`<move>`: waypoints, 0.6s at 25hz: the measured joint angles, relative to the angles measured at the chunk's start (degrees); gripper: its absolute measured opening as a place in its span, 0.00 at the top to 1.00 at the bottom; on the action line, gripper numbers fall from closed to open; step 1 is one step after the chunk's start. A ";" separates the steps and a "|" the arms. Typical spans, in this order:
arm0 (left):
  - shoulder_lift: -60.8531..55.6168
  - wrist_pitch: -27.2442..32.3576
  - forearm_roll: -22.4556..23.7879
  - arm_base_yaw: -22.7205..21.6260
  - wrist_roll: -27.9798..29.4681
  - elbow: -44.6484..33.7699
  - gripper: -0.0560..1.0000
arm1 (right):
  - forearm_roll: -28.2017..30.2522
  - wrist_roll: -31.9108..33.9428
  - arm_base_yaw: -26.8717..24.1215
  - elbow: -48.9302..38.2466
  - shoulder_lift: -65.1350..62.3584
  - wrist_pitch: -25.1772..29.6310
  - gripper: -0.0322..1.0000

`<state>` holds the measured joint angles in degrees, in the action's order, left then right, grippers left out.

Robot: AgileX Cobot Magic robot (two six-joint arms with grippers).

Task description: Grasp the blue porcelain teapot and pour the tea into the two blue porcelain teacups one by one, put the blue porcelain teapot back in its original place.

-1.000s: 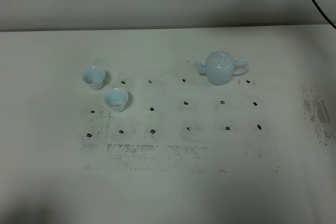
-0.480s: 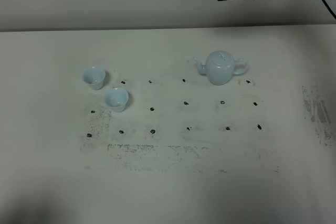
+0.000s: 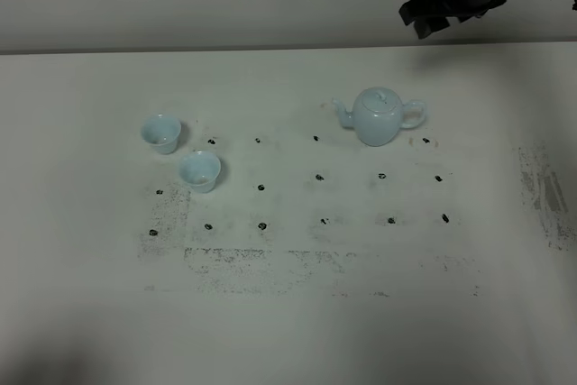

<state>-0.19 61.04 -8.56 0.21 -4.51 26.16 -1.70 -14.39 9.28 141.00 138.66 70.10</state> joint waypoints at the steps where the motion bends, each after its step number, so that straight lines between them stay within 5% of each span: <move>1: 0.00 0.00 0.00 0.00 0.00 0.00 0.37 | 1.14 0.96 0.00 0.00 0.00 0.00 0.43; 9: 0.00 0.00 0.00 0.00 0.00 0.00 0.37 | 2.04 2.38 0.05 0.00 0.00 0.00 0.43; 15: 0.00 0.00 0.00 0.00 0.00 0.00 0.37 | 9.07 5.23 -0.10 -3.43 -4.73 0.00 0.43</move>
<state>-0.19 61.04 -8.56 0.21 -4.51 26.16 7.38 -9.16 9.18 137.57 133.93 70.10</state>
